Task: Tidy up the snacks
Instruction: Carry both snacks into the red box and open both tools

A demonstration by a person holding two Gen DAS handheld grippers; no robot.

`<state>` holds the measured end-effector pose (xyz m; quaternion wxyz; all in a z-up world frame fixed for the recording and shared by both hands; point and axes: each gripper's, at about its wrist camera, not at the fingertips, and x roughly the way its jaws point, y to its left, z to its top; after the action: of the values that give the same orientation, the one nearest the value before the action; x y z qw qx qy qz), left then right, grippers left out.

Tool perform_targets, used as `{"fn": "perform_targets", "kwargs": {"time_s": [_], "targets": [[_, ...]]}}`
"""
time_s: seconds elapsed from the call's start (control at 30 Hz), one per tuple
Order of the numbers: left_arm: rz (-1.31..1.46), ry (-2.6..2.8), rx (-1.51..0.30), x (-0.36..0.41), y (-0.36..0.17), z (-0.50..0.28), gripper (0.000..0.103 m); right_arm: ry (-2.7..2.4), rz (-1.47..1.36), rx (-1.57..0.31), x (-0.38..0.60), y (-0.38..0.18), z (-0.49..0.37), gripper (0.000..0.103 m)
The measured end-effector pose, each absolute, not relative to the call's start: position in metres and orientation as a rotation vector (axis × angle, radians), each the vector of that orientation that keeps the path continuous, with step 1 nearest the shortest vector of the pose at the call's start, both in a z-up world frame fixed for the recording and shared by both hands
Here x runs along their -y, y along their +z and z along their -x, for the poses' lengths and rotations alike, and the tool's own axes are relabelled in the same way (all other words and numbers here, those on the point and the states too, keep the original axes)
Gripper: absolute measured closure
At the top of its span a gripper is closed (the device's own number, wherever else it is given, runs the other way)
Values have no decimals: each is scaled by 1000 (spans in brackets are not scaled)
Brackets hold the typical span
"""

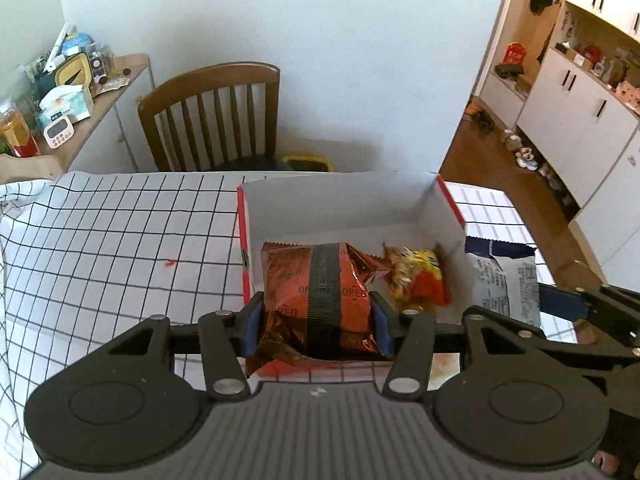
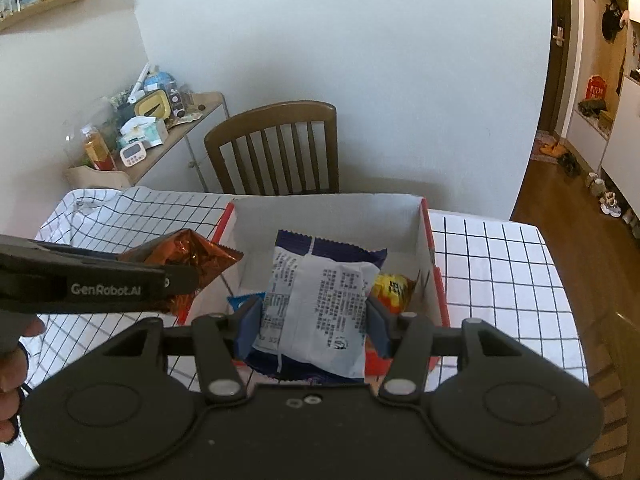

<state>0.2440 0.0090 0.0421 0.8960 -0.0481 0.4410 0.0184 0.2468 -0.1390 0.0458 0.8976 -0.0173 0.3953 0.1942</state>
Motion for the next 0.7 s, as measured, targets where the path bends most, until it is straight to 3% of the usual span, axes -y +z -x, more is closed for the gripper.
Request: {"fn": "perform_targets", "kwargs": {"time_s": [0.7], "targets": [[32, 58, -1062, -11, -43, -337, 51, 407, 93, -1046, 102, -52, -329, 49]]}}
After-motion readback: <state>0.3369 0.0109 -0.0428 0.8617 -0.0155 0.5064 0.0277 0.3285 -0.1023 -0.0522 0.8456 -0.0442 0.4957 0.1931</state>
